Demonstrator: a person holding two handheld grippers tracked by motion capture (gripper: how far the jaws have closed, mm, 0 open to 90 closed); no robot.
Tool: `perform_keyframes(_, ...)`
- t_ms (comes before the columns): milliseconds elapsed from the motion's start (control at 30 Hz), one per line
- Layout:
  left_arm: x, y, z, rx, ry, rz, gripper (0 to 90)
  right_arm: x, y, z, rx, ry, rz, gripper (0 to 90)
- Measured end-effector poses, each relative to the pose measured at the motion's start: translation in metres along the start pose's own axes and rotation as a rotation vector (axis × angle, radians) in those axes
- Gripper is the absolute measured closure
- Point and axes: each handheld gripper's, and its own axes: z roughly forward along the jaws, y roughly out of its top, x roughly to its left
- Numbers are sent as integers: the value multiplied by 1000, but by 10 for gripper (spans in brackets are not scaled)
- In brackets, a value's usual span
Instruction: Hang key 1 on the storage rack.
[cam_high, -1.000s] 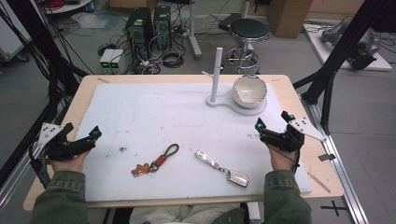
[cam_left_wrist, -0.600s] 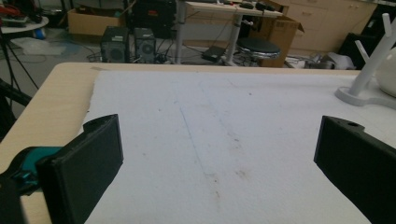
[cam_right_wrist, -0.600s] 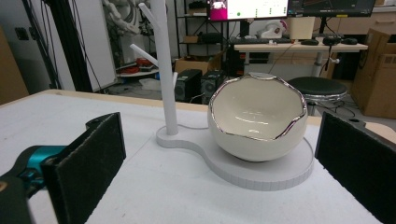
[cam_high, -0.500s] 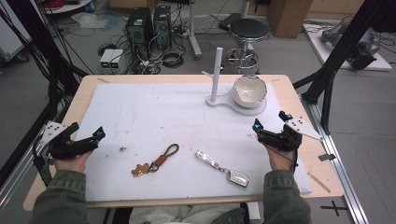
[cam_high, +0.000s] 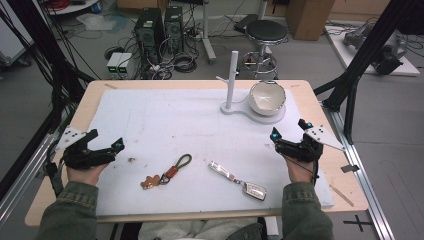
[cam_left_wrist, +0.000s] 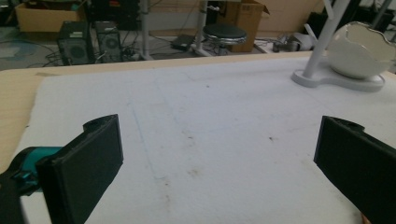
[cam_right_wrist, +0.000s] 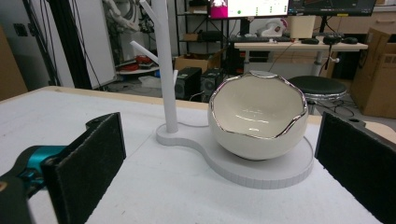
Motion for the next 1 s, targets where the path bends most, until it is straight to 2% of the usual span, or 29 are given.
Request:
perform_keyframes(33, 0, 0, 0, 0, 0, 0, 17, 0, 0, 0, 0, -1, 0, 8)
perform_keyframes(67, -6, 0, 3, 19, -22, 9, 17, 0, 0, 0, 0, -1, 0, 8)
perform_keyframes(267, -16, 0, 9, 53, -69, 31, 17, -1, 0, -1, 1, 2, 8, 8)
perform_keyframes(733, -32, 3, 20, 134, -129, 64, 17, 0, 0, 0, 6, 4, 0, 7)
perform_keyframes(867, -35, 3, 25, 170, -150, 61, 17, -1, 0, -1, 7, 3, -2, 8)
perform_keyframes(900, -36, 4, 27, 194, -168, 61, 17, -1, 0, -1, 8, 5, -1, 8)
perform_keyframes(933, -36, 4, 27, 194, -168, 61, 17, -1, 0, -1, 8, 5, -1, 8)
perform_keyframes(1000, -41, 5, 30, 231, -192, 69, 17, -1, -1, 0, 10, 8, 3, 8)
